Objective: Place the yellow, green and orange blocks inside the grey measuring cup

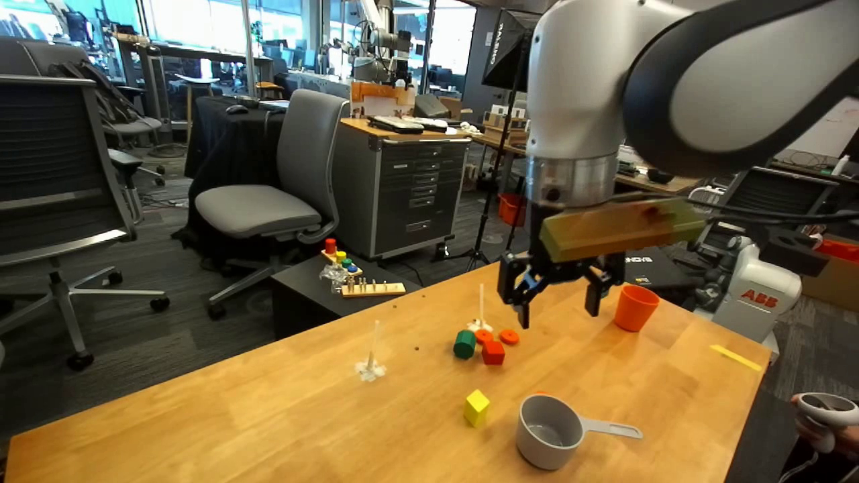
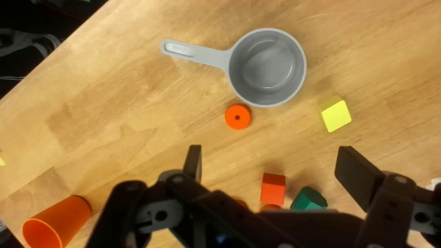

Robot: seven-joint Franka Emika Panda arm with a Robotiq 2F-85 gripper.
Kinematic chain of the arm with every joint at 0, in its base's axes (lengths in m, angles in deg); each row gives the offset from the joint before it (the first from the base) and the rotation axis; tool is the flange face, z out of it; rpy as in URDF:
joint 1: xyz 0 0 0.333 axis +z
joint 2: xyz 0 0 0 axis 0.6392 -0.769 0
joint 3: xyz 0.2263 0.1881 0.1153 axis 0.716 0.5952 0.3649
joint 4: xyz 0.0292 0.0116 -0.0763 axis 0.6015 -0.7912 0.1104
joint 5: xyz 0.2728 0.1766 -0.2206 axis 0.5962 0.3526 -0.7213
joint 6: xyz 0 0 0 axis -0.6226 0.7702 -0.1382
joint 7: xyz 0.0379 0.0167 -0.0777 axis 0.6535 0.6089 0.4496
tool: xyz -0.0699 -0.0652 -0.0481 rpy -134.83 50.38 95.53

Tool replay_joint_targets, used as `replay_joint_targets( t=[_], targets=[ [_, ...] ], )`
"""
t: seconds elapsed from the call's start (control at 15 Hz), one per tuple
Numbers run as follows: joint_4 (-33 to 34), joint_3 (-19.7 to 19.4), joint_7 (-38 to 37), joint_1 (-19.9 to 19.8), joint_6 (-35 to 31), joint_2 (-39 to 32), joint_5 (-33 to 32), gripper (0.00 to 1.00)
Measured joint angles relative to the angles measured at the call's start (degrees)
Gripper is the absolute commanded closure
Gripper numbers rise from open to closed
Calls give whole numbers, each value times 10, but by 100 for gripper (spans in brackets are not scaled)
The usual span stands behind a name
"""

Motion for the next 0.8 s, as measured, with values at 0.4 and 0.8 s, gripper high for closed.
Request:
replay_joint_targets(
  t=[0.4, 0.8],
  targets=[
    [168, -58, -5, 66, 20, -186, 0, 0],
    [326, -75, -3, 110, 79, -320, 0, 0]
  ],
)
